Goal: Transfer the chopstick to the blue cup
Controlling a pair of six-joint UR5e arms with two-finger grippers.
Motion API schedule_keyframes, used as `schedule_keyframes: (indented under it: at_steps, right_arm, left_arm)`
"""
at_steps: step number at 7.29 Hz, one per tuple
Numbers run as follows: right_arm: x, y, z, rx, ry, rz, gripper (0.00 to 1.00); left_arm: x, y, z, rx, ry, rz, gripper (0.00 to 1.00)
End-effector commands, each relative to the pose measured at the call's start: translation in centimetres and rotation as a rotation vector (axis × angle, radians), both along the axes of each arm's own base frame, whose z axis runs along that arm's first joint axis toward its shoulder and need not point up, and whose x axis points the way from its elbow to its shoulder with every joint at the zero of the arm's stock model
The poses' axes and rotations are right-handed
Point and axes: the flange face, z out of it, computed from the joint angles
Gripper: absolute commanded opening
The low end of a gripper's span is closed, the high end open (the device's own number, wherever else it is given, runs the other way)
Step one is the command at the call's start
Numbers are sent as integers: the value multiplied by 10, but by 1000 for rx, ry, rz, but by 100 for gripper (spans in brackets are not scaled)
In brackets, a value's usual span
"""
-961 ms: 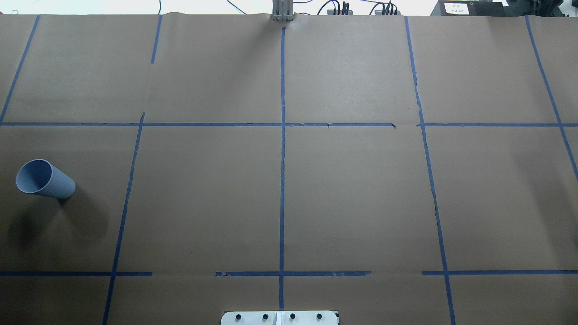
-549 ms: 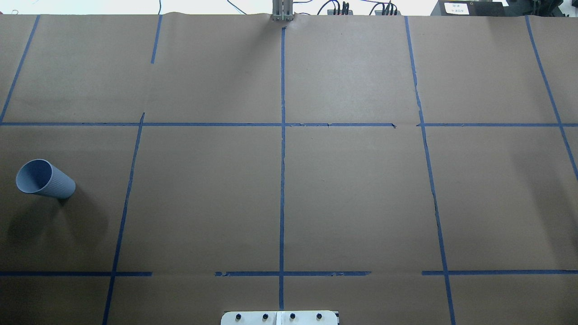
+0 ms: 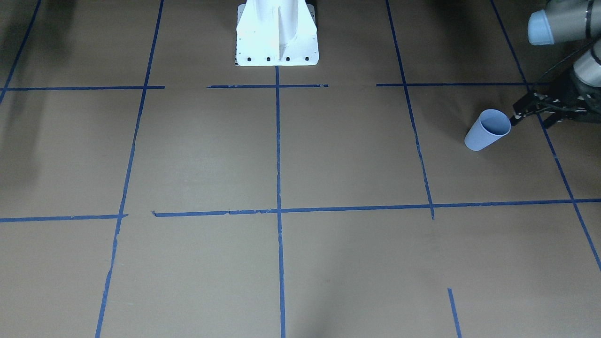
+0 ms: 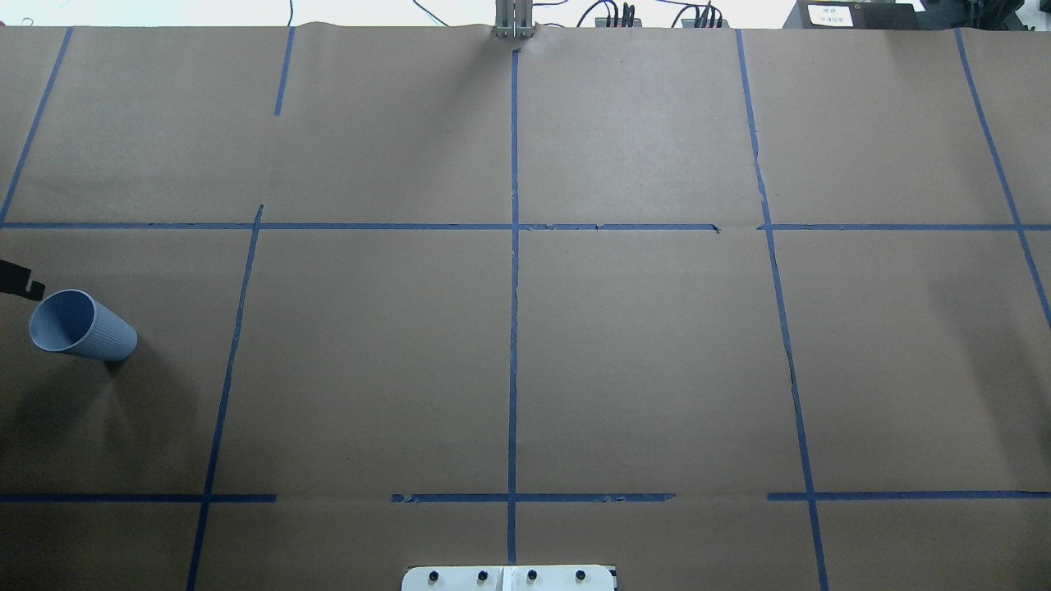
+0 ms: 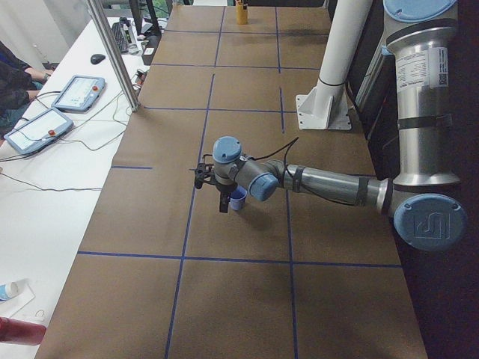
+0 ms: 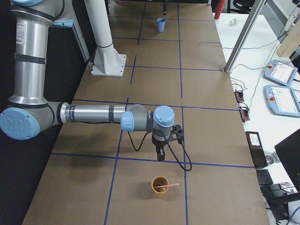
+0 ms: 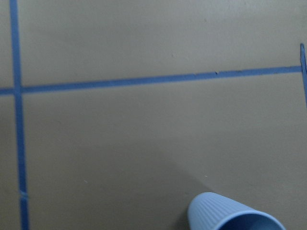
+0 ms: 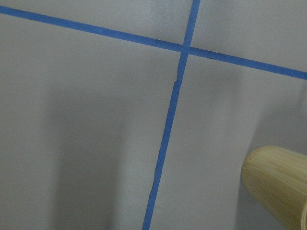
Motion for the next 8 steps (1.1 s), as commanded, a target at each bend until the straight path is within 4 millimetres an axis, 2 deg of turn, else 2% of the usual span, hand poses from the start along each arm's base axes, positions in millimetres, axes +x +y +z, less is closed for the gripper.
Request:
schedule_keyframes:
  at_steps: [1,4,5,6,7,8]
  right_arm:
    - [0,0,0,0,0,0,100]
    - [0,-1,1,0,1,-1,100]
    - [0,-2,0,0,1,0,100]
    - [-1,-2,1,0,1,-3,100]
    - [0,-3,0,1,1,-1,100]
    - [-1,-3,0,1,1,-3,100]
  left_arm:
    - [27,14,5,-42,-34,-6,100]
    - [45,19,16,-55,-68,8,100]
    - [47,18,15,-55,-67,9,82]
    - [49,15,15,-56,-66,7,33]
    - [50,14,16,-57,-68,9,7]
    - [51,14,16,-59,-68,8,5]
